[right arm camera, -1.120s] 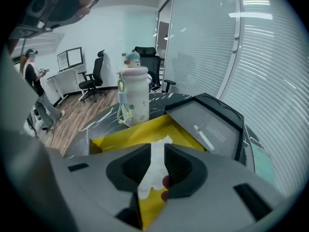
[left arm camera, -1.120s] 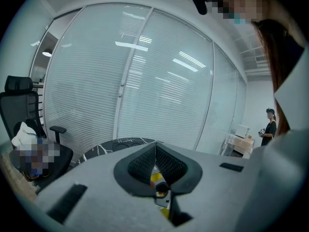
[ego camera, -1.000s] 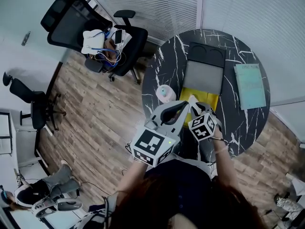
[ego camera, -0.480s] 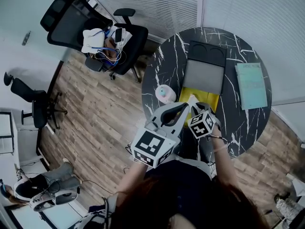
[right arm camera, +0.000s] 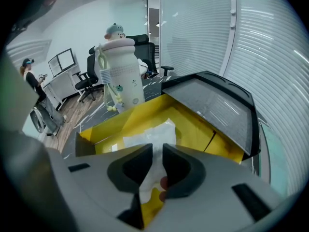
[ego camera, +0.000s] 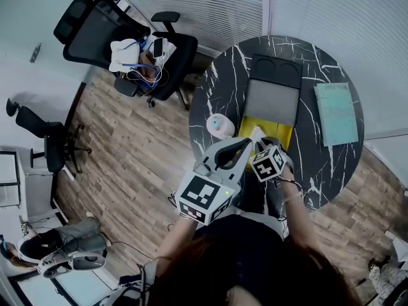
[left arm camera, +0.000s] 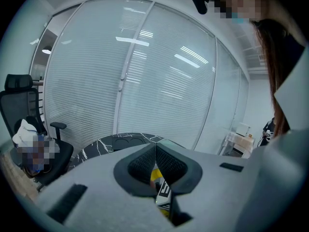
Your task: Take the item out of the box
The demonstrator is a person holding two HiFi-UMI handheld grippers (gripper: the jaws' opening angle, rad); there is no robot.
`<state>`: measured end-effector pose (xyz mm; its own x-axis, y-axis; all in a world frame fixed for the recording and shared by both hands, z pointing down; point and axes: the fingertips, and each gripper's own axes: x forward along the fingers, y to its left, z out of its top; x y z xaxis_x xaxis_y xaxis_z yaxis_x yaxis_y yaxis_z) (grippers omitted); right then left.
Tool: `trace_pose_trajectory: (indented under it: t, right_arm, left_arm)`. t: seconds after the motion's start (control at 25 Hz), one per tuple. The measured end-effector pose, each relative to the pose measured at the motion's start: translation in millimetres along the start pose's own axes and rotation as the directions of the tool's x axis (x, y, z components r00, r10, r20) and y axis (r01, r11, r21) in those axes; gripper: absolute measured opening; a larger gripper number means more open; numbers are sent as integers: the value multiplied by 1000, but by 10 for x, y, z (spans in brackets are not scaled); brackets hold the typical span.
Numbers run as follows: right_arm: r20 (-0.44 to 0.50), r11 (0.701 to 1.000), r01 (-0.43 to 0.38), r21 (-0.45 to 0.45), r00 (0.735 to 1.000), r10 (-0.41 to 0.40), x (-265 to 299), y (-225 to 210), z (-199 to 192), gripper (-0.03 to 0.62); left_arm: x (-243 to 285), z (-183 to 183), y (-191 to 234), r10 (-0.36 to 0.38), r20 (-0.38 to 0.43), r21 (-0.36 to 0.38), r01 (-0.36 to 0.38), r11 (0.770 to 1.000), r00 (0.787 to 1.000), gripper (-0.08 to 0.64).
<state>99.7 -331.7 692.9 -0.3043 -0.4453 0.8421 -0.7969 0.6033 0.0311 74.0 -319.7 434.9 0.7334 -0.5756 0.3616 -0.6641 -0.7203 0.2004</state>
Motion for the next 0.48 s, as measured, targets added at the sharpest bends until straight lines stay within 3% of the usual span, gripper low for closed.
trace_pose_trajectory:
  t: [0.48]
  right_arm:
    - [-11,999,-18,27,1000,18,14,-2,-2,34]
  left_arm:
    - [-45,-1,-50,1,6,0,-1,1000,1000,26]
